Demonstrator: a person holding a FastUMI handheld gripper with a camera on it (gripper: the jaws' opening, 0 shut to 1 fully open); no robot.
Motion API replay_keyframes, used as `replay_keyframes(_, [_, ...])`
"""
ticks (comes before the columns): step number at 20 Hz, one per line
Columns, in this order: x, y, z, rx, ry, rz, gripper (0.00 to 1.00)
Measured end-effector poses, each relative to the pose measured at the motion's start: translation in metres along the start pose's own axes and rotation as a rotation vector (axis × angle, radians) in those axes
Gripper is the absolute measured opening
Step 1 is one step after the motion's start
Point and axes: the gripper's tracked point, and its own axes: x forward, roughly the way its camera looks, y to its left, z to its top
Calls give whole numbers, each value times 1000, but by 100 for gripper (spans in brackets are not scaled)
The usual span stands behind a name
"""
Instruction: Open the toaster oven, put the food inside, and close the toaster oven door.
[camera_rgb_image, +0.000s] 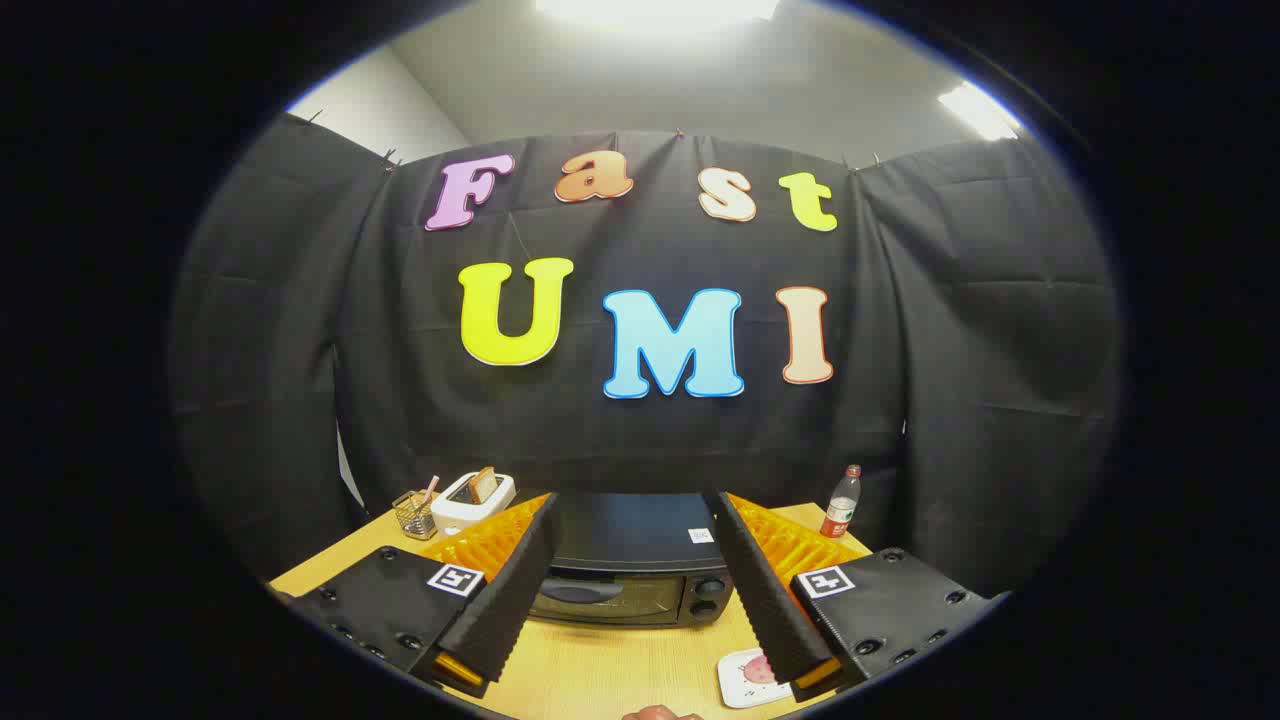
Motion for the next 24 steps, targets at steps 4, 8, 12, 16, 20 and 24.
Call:
replay_keyframes(4, [-5, 1, -4, 4, 6, 10, 98])
replay_keyframes(8, [-8, 3, -8, 6, 21, 18, 98])
replay_keyframes(12, [-10, 6, -10, -2, 26, 29, 98])
replay_keyframes(16, [-7, 5, -16, -5, 38, 35, 98])
replay_keyframes(20, [-4, 3, -20, -2, 46, 35, 98])
replay_keyframes(24, [4, 0, -25, -4, 59, 33, 98])
